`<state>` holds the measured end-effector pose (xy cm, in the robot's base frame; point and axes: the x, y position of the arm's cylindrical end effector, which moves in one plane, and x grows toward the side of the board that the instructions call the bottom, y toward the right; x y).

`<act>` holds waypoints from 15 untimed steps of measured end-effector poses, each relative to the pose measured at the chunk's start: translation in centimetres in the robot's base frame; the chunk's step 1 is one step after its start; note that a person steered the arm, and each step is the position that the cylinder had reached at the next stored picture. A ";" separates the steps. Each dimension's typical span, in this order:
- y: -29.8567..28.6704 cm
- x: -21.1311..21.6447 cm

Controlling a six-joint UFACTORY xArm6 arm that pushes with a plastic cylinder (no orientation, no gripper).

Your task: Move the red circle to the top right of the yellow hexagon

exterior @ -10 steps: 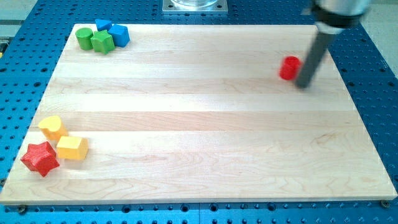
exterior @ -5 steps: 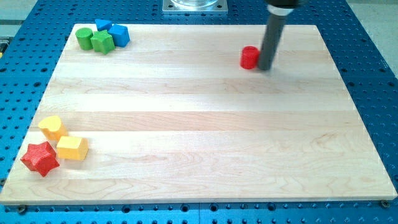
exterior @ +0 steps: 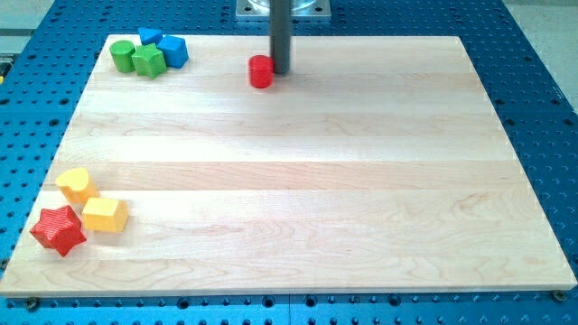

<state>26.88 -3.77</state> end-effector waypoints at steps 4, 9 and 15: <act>-8.8 4.7; -12.6 16.3; -9.5 17.0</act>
<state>43.87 -13.30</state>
